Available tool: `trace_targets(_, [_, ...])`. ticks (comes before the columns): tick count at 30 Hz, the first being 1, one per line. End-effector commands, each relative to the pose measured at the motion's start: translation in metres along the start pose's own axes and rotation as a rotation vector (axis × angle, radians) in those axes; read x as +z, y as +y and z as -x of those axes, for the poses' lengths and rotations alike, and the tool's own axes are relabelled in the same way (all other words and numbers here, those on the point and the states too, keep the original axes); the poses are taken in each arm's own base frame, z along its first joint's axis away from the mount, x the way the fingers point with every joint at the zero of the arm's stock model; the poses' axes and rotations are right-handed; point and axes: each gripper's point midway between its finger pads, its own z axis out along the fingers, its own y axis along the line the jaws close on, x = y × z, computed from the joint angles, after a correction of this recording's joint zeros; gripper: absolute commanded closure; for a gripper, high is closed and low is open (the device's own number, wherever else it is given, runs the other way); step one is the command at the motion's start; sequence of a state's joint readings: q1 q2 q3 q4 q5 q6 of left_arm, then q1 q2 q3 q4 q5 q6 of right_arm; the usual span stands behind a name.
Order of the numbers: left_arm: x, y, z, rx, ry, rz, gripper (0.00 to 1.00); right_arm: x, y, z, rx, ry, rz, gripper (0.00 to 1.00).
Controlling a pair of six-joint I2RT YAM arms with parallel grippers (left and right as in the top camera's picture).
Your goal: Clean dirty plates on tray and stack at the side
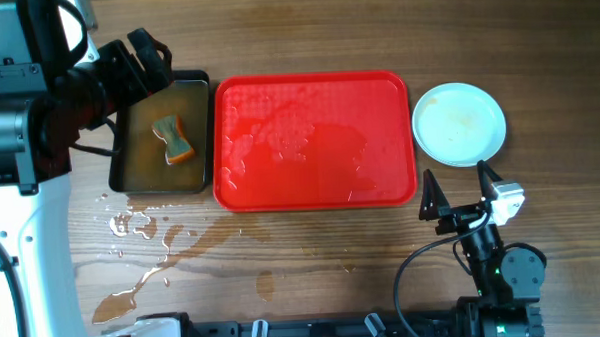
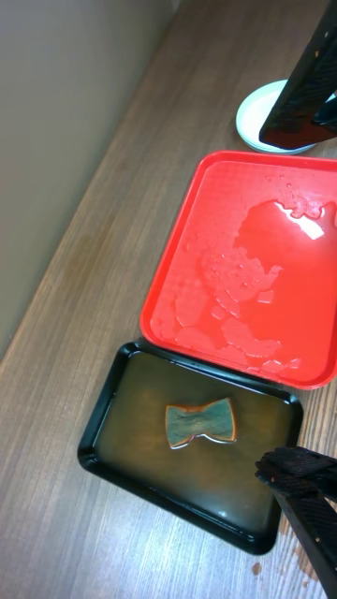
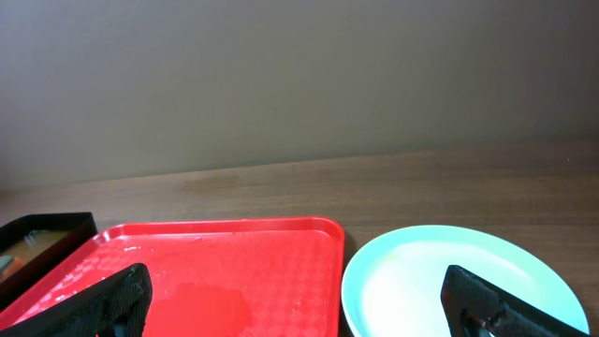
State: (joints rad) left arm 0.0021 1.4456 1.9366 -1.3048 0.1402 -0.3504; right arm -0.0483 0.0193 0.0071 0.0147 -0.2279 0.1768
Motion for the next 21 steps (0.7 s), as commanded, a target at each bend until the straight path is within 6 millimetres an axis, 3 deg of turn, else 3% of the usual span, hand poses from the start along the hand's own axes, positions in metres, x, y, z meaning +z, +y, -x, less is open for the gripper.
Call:
trace_targets(1, [-0.001,-0.003,-0.001,0.009,0.001,-0.012,0.0,-0.001,0.004,0.003,-0.022,-0.017,0.017,0.0])
trace_targets(15, [-0.001,-0.003,-0.001,0.01,0.001,-0.012,0.0,-0.001,0.004,0.003,-0.022,-0.017,0.017,0.0])
trace_targets(19, [-0.018,-0.012,-0.006,0.047,-0.036,-0.026,0.0,-0.001,0.004,0.003,-0.022,-0.017,0.017,0.0])
trace_targets(21, [-0.031,-0.011,-0.005,0.09,-0.14,0.025,0.0,-0.001,0.004,0.003,-0.022,-0.017,0.017,0.0])
